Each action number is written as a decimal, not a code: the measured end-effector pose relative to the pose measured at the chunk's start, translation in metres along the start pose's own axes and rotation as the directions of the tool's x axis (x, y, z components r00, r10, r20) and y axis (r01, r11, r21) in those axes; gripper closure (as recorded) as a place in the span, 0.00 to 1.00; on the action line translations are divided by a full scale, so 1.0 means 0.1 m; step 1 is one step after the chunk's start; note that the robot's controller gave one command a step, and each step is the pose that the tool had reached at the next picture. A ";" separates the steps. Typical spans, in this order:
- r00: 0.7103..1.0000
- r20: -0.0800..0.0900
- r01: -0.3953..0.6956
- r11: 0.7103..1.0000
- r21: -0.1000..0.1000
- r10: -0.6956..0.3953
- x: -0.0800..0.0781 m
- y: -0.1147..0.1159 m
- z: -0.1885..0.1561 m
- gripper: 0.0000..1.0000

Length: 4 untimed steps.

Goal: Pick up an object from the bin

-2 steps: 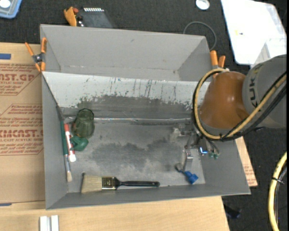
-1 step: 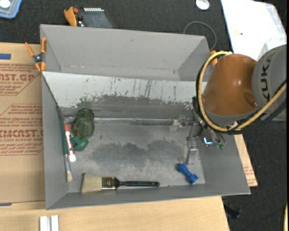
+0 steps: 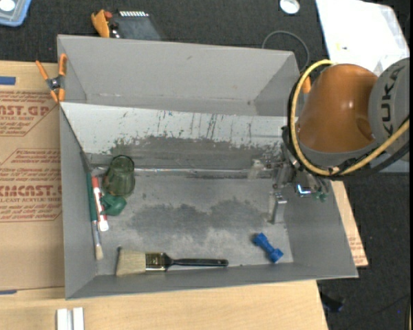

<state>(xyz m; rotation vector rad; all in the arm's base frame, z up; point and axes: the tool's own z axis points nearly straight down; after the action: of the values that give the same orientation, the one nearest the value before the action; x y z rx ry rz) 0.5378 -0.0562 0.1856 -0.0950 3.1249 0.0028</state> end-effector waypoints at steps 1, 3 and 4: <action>0.988 -0.003 0.155 0.988 0.001 -0.155 -0.22 -0.36 0.17 0.00; 0.999 0.001 -0.054 0.999 0.001 0.054 -0.21 -0.41 0.30 0.00; 1.000 0.006 -0.001 1.000 0.005 0.001 -0.27 -0.15 0.62 0.00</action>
Offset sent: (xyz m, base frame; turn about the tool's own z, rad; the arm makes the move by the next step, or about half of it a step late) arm 0.0122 0.0402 -0.0706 0.2304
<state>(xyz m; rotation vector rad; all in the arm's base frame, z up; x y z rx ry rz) 0.5661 -0.0692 0.1236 -0.0933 3.1183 -0.0049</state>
